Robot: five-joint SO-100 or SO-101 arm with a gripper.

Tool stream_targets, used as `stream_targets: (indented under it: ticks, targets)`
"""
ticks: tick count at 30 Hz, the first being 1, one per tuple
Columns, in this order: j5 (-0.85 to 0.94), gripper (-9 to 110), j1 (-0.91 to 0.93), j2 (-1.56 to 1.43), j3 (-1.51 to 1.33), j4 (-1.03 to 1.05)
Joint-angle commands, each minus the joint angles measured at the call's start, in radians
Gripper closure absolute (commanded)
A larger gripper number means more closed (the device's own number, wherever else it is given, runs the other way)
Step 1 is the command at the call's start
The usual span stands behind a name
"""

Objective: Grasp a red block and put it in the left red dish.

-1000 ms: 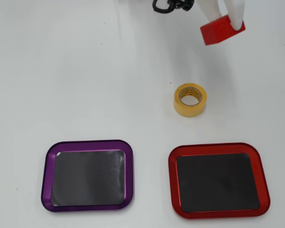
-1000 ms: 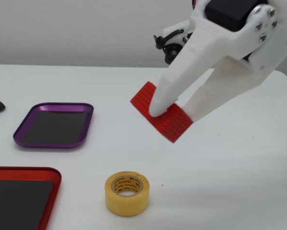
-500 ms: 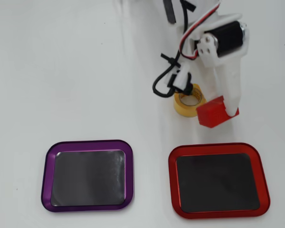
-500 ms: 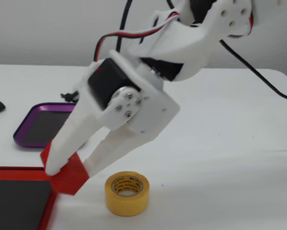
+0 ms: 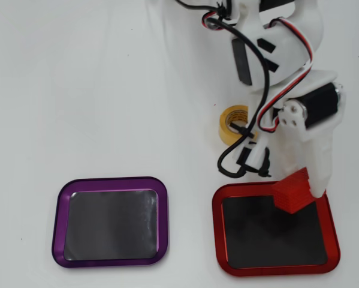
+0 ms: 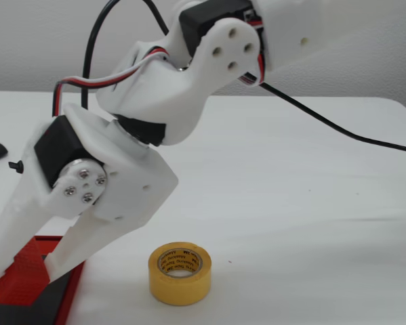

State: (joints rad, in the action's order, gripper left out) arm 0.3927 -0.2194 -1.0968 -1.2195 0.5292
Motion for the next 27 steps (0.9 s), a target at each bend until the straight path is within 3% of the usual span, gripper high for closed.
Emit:
stream_targets:
  ticks: [1, 7, 15, 27]
  targets:
    - [-0.003, 101, 0.015, 0.003, 0.094, 0.051]
    - [-0.005, 100, 0.005, 0.006, 0.110, 0.156]
    - [-0.005, 79, 0.003, 0.006, 0.225, 0.420]
    - [-0.043, 77, 0.000, 0.006, 0.735, 1.126]
